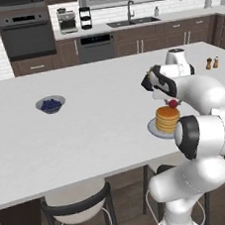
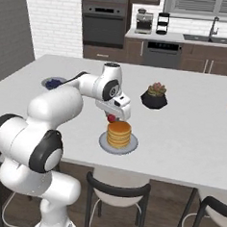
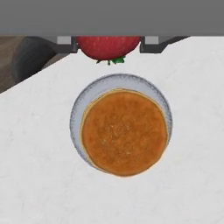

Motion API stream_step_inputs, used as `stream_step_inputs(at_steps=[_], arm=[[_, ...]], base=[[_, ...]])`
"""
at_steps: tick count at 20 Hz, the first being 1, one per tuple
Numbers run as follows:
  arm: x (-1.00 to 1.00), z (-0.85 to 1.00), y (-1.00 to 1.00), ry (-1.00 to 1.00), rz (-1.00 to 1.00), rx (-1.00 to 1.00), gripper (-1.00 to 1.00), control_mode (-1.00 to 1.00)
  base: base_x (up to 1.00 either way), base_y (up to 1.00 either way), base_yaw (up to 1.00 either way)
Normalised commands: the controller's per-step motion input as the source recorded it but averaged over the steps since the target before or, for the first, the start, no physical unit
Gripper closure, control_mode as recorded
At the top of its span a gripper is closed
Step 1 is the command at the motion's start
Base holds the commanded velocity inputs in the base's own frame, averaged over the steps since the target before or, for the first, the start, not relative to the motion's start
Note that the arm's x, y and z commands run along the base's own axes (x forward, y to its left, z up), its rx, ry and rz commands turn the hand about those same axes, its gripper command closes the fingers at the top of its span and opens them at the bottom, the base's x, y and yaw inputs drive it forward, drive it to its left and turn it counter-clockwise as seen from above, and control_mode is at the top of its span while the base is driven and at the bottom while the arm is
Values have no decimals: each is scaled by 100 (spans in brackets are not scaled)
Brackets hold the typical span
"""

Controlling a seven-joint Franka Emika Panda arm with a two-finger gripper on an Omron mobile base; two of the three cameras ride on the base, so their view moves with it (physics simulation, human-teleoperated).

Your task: Take the strawberry from the fridge and place it on top of the pancake, located on the dining counter.

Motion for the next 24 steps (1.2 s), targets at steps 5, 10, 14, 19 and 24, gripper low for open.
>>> stream_step_inputs(at_steps=[5, 10, 14, 19, 24], arm=[[5, -23, -8, 0, 0, 2, 100, -100], [0, -10, -5, -2, 0, 0, 100, -100], [19, -5, 0, -2, 0, 0, 100, -100], [30, -5, 0, 0, 0, 0, 100, -100], [36, -3, 0, 0, 0, 1, 100, -100]], base=[[0, 0, 0], [0, 0, 0], [0, 0, 0], [0, 0, 0], [0, 0, 0]])
